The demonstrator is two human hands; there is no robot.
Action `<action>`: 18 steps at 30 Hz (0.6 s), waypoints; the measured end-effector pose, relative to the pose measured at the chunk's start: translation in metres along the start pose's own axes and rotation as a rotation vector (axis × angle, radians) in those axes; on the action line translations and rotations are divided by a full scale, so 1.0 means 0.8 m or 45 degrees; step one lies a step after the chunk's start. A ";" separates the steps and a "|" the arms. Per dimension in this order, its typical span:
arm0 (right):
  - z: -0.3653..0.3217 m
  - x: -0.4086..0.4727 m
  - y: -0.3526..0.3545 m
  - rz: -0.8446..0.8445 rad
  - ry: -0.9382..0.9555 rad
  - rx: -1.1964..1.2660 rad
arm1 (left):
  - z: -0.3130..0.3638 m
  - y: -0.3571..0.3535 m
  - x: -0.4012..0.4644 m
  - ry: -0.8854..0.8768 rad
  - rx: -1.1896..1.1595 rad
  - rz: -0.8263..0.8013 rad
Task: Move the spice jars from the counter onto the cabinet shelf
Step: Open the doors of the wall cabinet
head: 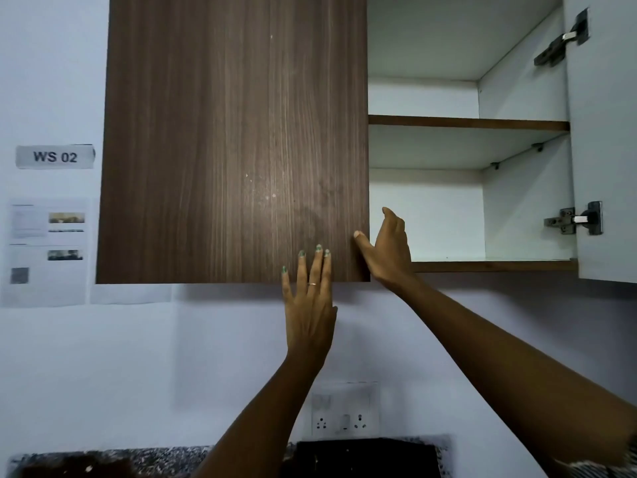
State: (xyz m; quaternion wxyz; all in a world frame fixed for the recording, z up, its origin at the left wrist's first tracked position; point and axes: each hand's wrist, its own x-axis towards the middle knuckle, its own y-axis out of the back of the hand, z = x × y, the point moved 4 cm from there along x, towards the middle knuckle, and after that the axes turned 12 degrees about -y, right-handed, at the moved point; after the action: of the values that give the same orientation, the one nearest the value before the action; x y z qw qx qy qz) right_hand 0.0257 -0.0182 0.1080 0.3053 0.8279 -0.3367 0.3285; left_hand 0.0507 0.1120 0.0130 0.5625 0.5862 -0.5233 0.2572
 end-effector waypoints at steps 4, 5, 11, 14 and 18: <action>0.011 0.026 -0.027 -0.090 -0.171 0.176 | -0.008 -0.023 0.027 -0.098 0.087 0.083; 0.014 0.030 -0.033 -0.125 -0.213 0.272 | -0.009 -0.026 0.033 -0.111 0.105 0.108; 0.016 0.033 -0.061 -0.207 -0.319 0.578 | -0.010 -0.030 0.049 -0.087 0.220 0.280; 0.016 0.034 -0.064 -0.188 -0.346 0.644 | -0.009 -0.030 0.049 -0.033 0.168 0.304; 0.015 0.033 -0.062 -0.183 -0.384 0.688 | -0.009 -0.024 0.047 -0.057 0.177 0.270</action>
State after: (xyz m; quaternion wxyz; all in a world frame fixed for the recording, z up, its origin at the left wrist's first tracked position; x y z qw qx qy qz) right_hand 0.0819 -0.0076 0.1068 0.0435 0.9401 -0.2193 0.2572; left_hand 0.0819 0.1033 0.0406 0.4784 0.5708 -0.5755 0.3378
